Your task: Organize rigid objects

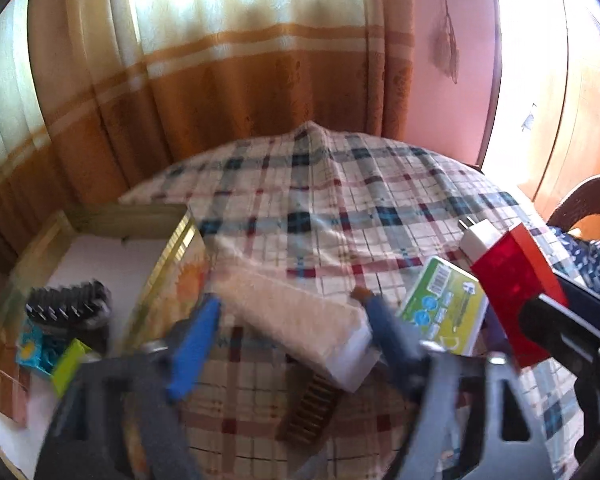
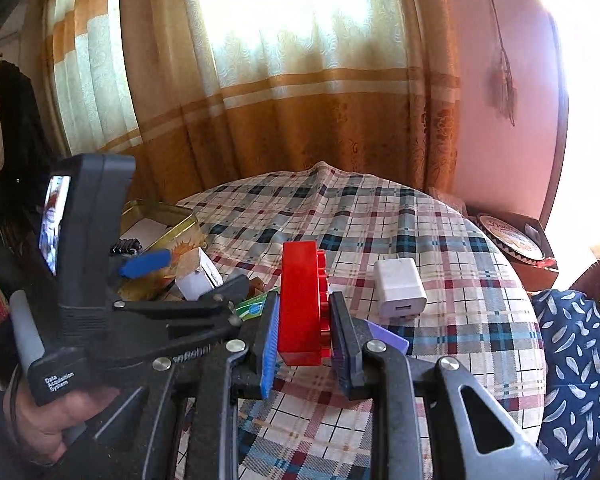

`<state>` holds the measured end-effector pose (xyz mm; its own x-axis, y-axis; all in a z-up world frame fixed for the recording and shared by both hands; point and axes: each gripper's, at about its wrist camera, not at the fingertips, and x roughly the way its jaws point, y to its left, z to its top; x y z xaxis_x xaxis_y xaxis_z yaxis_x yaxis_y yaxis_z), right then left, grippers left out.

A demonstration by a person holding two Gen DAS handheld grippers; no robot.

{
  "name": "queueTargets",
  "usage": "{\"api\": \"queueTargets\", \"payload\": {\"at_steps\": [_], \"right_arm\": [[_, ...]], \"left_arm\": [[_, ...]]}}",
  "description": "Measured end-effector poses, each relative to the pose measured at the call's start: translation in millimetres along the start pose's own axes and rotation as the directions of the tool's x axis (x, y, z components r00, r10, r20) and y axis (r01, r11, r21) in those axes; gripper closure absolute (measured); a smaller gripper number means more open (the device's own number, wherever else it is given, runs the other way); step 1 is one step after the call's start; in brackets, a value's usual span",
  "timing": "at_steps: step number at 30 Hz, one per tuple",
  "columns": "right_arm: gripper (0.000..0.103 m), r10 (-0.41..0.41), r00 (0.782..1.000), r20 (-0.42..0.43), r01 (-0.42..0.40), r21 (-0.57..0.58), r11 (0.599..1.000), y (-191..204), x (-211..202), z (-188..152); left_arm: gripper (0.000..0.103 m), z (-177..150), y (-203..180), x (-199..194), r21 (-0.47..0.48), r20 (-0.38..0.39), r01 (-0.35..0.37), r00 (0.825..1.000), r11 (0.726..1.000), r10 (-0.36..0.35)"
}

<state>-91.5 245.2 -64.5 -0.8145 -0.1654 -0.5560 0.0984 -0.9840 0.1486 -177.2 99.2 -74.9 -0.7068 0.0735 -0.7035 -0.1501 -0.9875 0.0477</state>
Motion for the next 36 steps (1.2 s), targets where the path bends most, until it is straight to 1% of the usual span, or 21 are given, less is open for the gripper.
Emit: {"api": "queueTargets", "payload": {"at_steps": [1,2,5,9,13,16,19,24,27,32,36], "right_arm": [[0.077,0.0,1.0,0.0,0.0,-0.001,1.0,0.3,-0.2,-0.1],[0.077,-0.001,1.0,0.0,0.001,-0.002,1.0,0.2,-0.5,-0.4],[0.077,-0.001,1.0,0.006,0.002,-0.009,1.0,1.3,-2.6,-0.1],[0.077,0.001,1.0,0.012,-0.001,-0.011,1.0,2.1,-4.4,-0.2],[0.077,0.011,1.0,0.024,-0.01,-0.018,1.0,4.6,-6.9,-0.3],[0.077,0.015,0.999,0.036,-0.014,-0.026,1.0,6.6,-8.8,-0.3],[0.077,0.017,0.999,0.048,-0.015,-0.032,0.999,8.3,-10.3,0.1],[0.077,0.023,0.997,0.078,-0.02,-0.036,0.999,10.8,-14.7,-0.1],[0.077,0.031,0.995,0.099,-0.027,-0.033,0.999,11.4,-17.4,-0.2],[0.077,0.033,0.992,0.118,-0.029,-0.029,0.999,13.4,-18.9,-0.3],[0.077,0.047,0.99,0.132,-0.044,-0.02,0.999,15.1,-19.4,-0.4]], "left_arm": [[0.07,-2.0,2.3,0.5,-0.017,-0.012,0.018,1.0,1.0,-0.019],[0.079,-3.7,4.1,0.2,-0.027,-0.016,0.024,1.0,0.999,-0.024],[0.079,-8.7,11.5,-3.1,-0.055,-0.007,0.035,0.999,0.998,-0.035],[0.08,-14.3,19.3,-17.7,-0.077,0.036,0.037,0.999,0.996,-0.035],[0.08,-21.6,21.6,-36.7,-0.07,0.079,0.033,0.997,0.997,-0.028],[0.08,-25.3,19.0,-51.5,-0.046,0.126,0.009,0.992,0.999,-0.003],[0.08,-26.9,17.4,-60.0,-0.028,0.151,-0.001,0.989,1.0,0.006],[0.08,-30.1,19.2,-70.5,-0.026,0.187,-0.02,0.982,0.999,0.025],[0.08,-33.4,22.5,-77.5,-0.037,0.214,-0.033,0.976,0.999,0.041],[0.08,-39.2,24.0,-90.9,-0.042,0.277,-0.061,0.958,0.997,0.07],[0.08,-42.8,25.9,-96.6,-0.048,0.304,-0.065,0.95,0.997,0.076]]}}
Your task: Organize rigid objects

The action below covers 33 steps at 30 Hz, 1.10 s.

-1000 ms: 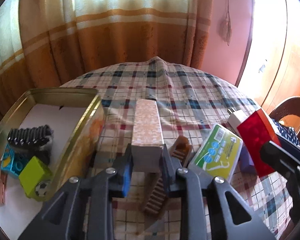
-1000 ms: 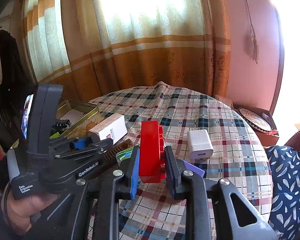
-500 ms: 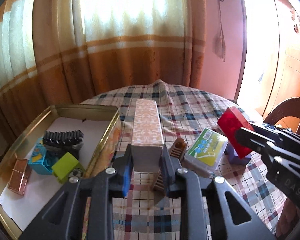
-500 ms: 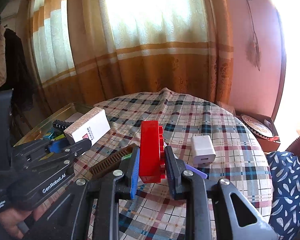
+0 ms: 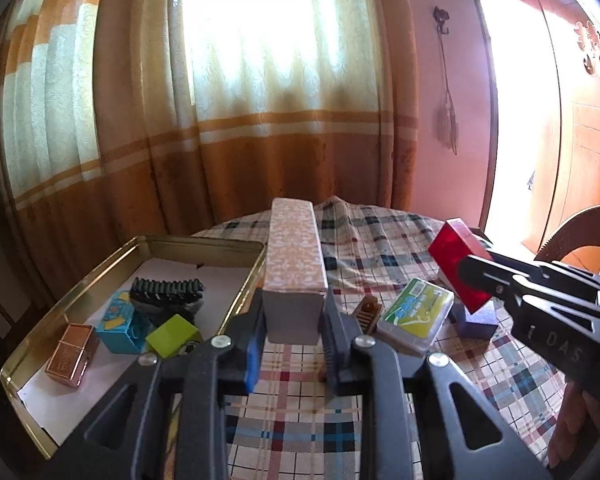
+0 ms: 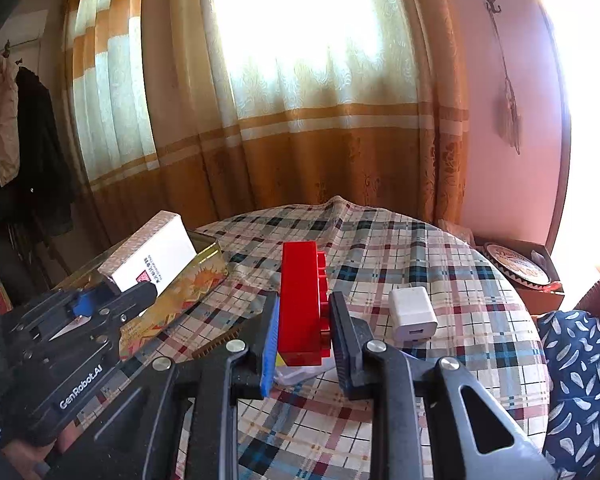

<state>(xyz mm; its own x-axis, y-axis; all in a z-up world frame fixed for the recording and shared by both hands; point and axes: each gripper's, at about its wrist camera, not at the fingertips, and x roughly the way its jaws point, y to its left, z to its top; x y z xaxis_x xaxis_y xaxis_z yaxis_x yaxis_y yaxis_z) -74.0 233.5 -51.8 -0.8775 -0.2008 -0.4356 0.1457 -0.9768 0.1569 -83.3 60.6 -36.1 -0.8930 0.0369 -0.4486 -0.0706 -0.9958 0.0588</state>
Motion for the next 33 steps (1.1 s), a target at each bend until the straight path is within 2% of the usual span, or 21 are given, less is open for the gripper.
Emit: {"api": "queueTargets", "payload": {"at_steps": [10,17,33], "right_arm": [[0.077,0.001,0.999,0.042,-0.001,0.0,1.0,5.4,-6.6,-1.2],[0.077,-0.004,0.996,0.094,0.008,-0.044,0.999,17.0,-15.3,-0.9],[0.077,0.052,0.993,0.109,-0.042,-0.097,0.994,47.3,-23.1,-7.0]], "left_arm": [[0.08,-4.9,7.3,-2.0,-0.033,0.007,0.008,1.0,0.999,-0.008],[0.08,-7.0,8.3,-7.4,-0.034,0.03,0.001,1.0,0.999,0.0],[0.08,-11.7,27.7,-23.2,-0.07,0.059,-0.023,0.998,0.997,0.028]]}}
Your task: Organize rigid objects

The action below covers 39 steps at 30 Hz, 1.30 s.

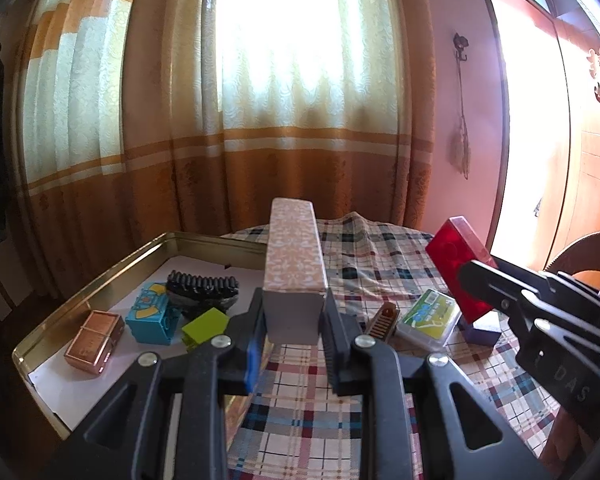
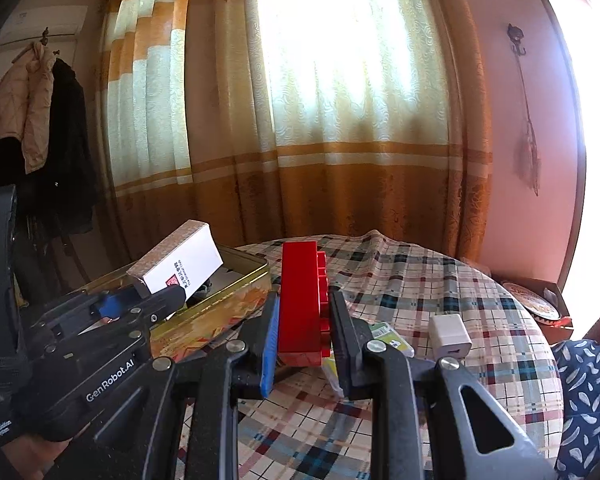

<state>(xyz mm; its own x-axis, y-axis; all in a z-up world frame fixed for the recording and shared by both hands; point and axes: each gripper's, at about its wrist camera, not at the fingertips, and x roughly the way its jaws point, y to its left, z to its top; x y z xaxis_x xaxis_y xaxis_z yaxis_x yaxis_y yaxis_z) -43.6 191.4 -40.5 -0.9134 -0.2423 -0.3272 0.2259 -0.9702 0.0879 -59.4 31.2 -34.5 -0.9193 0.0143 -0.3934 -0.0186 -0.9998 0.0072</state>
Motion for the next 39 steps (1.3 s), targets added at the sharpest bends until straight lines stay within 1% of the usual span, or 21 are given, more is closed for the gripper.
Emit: {"api": "queueTargets", "payload": {"at_steps": [5,12,21,34,39], "right_arm": [[0.077,0.006,1.0,-0.001,-0.006,0.005,1.0,2.1,2.0,-0.1],[0.077,0.022,1.0,-0.003,-0.022,-0.02,1.0,15.5,2.8,-1.5],[0.077,0.027,1.0,-0.001,-0.027,-0.008,1.0,17.3,4.5,-0.9],[0.077,0.063,0.998,-0.002,-0.063,-0.038,0.997,38.8,5.7,-2.7],[0.077,0.066,0.998,-0.001,-0.066,-0.027,0.997,36.5,5.2,-3.3]], "left_arm": [[0.08,-1.7,4.1,-2.9,-0.006,0.007,-0.001,1.0,1.0,0.001],[0.08,-3.2,14.3,-6.4,-0.022,0.011,-0.006,1.0,1.0,0.007],[0.08,-3.1,20.1,-11.4,-0.029,0.017,-0.001,1.0,1.0,0.001],[0.08,-4.5,29.0,-15.9,-0.039,0.029,-0.009,1.0,0.999,0.01],[0.08,-5.5,31.5,-16.9,-0.044,0.033,-0.014,0.999,0.999,0.015]]}}
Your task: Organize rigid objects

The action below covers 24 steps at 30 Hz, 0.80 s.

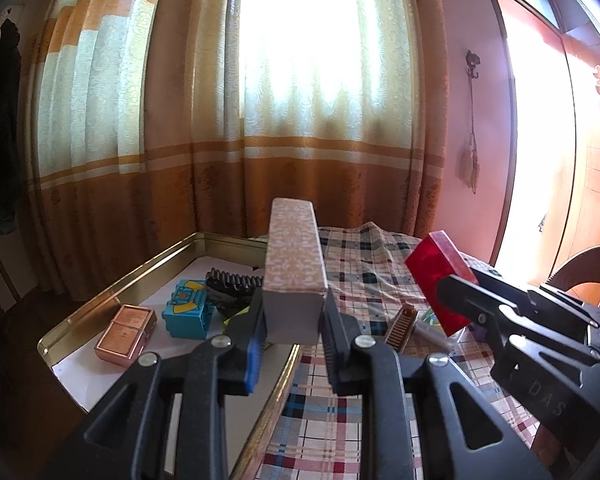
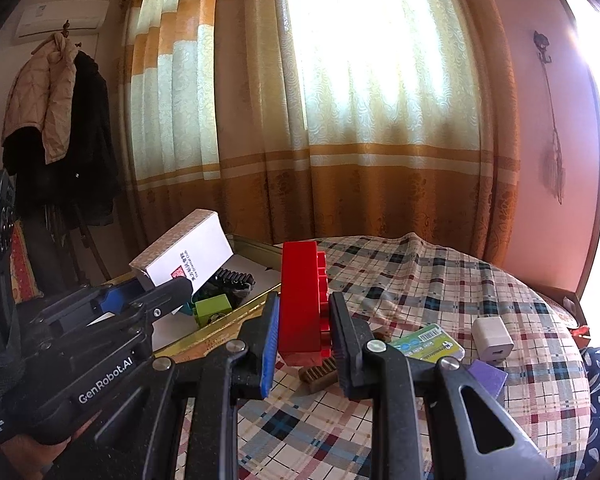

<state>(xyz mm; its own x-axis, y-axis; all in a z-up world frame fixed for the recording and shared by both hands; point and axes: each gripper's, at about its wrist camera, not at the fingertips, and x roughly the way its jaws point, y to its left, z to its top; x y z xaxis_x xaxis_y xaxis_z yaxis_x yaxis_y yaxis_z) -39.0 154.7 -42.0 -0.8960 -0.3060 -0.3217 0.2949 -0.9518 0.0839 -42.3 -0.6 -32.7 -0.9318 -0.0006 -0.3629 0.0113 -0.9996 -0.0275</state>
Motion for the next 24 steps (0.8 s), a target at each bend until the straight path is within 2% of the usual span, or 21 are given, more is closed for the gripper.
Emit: {"api": "queueTargets", "payload": {"at_steps": [24], "right_arm": [[0.077,0.02,1.0,0.006,-0.02,-0.003,1.0,3.0,0.0,-0.5]], "left_arm": [[0.08,-1.5,15.7,-1.5,-0.02,0.008,-0.046,0.999,0.999,0.046]]}}
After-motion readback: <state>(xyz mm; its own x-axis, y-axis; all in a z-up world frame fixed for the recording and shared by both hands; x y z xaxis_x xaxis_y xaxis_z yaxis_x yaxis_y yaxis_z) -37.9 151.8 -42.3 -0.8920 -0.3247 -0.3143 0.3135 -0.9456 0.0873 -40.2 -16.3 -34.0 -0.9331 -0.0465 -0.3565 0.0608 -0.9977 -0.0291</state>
